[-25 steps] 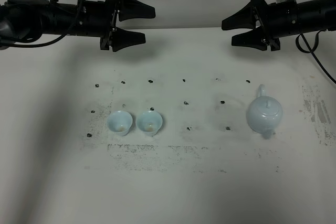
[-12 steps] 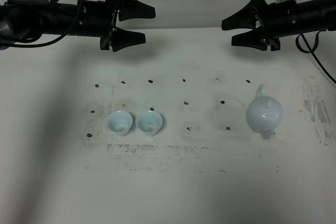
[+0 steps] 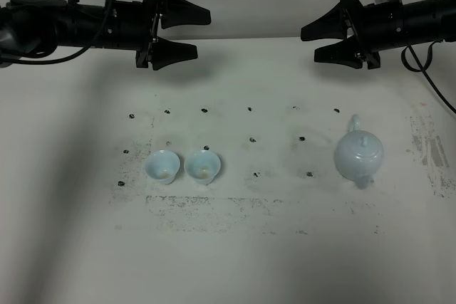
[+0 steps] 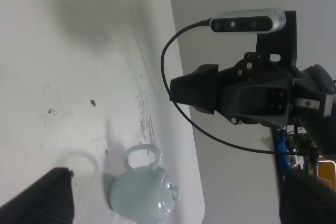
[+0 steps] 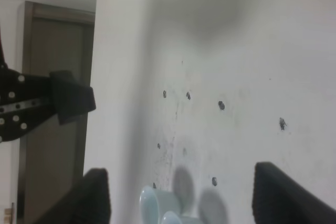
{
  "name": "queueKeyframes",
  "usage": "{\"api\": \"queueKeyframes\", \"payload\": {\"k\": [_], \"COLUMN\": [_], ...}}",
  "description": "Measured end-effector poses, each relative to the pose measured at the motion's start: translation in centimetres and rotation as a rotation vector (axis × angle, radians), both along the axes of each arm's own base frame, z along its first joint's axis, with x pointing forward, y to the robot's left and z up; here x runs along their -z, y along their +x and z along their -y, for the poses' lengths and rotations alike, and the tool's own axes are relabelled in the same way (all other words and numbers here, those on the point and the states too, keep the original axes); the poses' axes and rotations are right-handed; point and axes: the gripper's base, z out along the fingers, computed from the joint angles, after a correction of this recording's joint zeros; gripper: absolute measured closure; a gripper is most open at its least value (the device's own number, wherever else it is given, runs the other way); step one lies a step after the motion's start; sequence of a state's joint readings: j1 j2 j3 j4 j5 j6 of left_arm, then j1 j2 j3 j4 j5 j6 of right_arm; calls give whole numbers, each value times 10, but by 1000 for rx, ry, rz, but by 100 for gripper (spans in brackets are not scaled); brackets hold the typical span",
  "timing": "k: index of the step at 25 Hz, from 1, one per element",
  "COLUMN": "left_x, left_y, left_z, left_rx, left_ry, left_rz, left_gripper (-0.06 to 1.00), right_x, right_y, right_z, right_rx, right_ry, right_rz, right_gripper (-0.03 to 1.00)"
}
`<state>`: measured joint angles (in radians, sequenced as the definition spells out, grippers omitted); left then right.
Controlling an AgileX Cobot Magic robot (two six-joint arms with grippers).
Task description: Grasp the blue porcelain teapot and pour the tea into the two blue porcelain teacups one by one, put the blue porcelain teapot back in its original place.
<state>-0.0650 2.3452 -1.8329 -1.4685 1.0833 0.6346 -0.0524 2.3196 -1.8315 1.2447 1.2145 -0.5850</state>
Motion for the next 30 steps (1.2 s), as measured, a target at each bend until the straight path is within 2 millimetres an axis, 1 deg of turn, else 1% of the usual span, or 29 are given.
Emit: {"api": "queueKeyframes", "payload": {"k": [24,27,30], "left_x": [0,1,1], "left_y": [0,2,7], "left_z": [0,-5,-22], "left_rx": [-2,-17,-33], "left_ry": [2,23,125], "left_rz": [3,8,5], "left_gripper": [19,19,19], "right_x": [0,0,0], "right_y": [0,0,0], "right_z": [0,0,0], "right_rx": [0,0,0], "right_ry": [0,0,0], "right_rz": [0,0,0], "right_gripper": [41,41,41]}}
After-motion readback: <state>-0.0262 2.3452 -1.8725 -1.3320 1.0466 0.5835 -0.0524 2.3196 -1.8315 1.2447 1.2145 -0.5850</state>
